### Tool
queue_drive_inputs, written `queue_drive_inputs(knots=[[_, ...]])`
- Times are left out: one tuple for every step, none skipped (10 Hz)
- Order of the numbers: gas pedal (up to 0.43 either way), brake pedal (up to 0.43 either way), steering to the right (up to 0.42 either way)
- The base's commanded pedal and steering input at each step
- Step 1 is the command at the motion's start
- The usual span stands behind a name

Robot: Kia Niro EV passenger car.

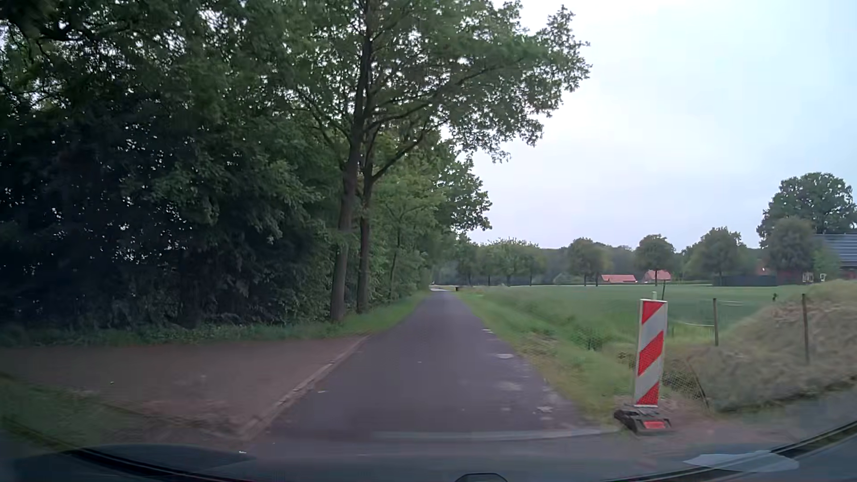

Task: Follow the waypoints while adhering to traffic rules and regulations

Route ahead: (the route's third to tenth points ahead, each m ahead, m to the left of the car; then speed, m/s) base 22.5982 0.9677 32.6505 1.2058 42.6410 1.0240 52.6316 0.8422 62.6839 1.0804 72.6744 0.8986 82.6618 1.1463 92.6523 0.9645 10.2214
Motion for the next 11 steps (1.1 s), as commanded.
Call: queue_drive_inputs(knots=[[0.197,0.000,0.001],[0.197,0.000,0.001],[0.197,0.000,0.001],[0.197,0.000,0.002],[0.197,0.000,0.003],[0.197,0.000,0.003],[0.197,0.000,0.003],[0.189,0.000,0.003],[0.189,0.000,0.003],[0.189,0.000,0.002],[0.189,0.000,0.001]])
